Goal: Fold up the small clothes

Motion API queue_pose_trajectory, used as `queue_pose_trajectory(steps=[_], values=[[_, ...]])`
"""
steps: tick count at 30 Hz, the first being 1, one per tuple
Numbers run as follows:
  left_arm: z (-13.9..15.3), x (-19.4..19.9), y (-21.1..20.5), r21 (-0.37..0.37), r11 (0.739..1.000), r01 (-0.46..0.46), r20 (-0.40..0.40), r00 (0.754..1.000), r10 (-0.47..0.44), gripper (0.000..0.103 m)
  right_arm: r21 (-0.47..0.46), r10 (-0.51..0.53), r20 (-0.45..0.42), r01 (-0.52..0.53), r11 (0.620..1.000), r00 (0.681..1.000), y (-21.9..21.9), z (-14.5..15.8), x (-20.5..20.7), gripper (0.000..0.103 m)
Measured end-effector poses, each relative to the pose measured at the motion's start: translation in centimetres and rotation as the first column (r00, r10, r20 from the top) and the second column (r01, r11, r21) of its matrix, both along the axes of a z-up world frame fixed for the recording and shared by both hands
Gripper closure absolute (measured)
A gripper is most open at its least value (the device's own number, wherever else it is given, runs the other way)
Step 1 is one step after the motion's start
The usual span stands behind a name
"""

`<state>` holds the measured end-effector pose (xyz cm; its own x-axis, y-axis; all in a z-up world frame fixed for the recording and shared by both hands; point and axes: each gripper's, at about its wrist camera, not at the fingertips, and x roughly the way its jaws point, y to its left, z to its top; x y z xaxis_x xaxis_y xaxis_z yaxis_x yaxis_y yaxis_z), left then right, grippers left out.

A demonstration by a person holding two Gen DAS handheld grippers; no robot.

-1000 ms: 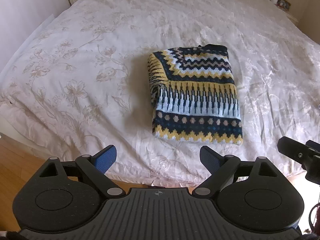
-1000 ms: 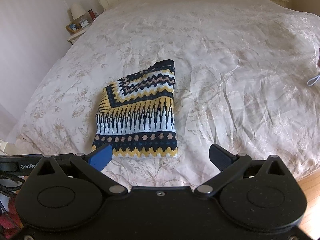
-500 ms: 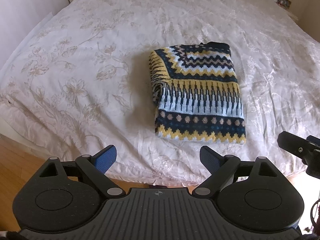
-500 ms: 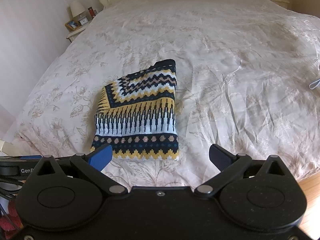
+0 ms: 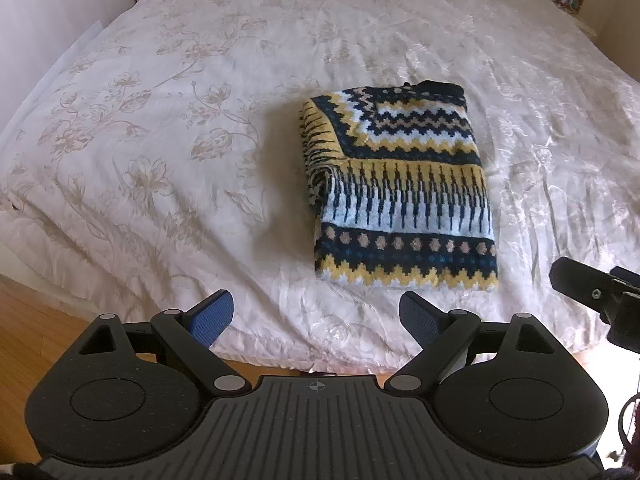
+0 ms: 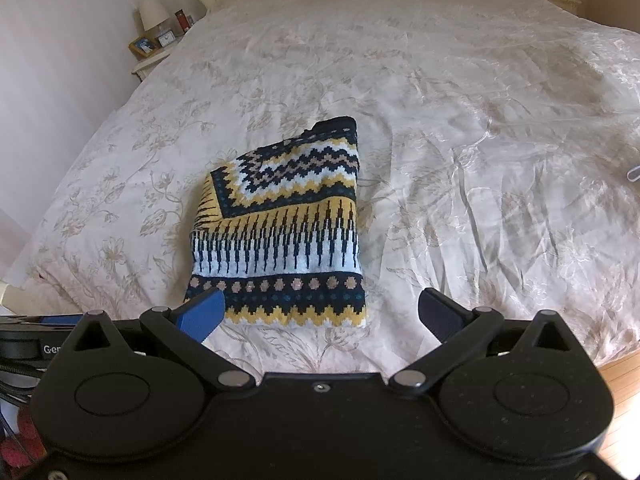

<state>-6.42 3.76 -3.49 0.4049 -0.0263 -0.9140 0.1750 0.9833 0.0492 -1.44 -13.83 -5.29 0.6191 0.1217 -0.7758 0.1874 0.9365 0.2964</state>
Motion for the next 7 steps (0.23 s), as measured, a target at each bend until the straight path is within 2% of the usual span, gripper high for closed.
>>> queue_pose_trajectory(steps=[7], values=[[-0.29, 0.96, 0.26, -0.001, 1.0, 0.003, -0.013, 1.0, -0.003, 0.018, 0.004, -0.004, -0.016, 0.004, 1.0, 1.0, 0.24, -0.43, 0.85, 0.001]])
